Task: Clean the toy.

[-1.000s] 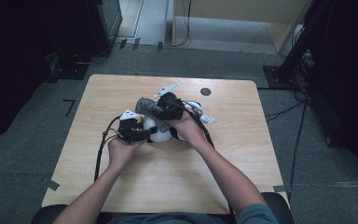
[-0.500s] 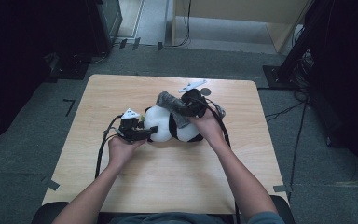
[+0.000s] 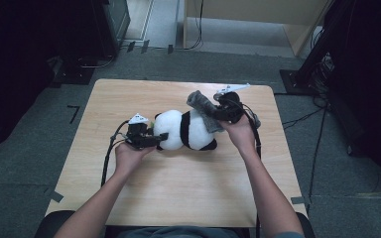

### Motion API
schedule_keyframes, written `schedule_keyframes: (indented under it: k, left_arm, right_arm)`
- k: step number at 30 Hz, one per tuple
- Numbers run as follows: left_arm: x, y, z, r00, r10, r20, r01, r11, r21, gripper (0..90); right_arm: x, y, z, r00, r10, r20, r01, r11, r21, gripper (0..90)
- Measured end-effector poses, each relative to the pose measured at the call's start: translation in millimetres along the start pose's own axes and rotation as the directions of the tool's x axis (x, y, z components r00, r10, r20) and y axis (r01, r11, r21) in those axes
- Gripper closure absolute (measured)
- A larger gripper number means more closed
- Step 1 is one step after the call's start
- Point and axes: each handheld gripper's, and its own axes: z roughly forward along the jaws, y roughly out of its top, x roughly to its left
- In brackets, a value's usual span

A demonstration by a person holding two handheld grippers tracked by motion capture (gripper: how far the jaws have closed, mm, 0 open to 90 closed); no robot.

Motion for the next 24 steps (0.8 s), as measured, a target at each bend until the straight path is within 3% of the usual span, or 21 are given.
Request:
schedule_keyframes:
  k: [3,9,15,24]
  left_arm:
    - [0.8,0.9,0.6,1.0,0.005,0.002,-0.005,1.0,0.002,41.1]
    - [1.6,2.8,0.9,1.0,0.0,0.01,0.0,1.0,0.007,40.5]
    - [2.9,2.8,0.9,0.9998,0.001,0.02,-0.001,0.9999,0.01,39.1]
    - [4.9,2.4,1.5,0.9992,0.0,0.04,0.0,0.9999,0.012,37.4]
  right_arm:
    - [-7.1,-4.3,-12.5,0.9995,0.014,0.028,-0.013,0.999,-0.03,76.9]
    - [-13.7,-16.0,-25.6,0.9974,0.07,0.016,-0.069,0.995,-0.071,76.9]
    - [-10.1,-30.2,-18.9,0.9973,0.068,0.027,-0.067,0.996,-0.055,76.5]
    - [-12.1,-46.2,-9.1,0.9958,0.091,0.011,-0.09,0.993,-0.077,76.2]
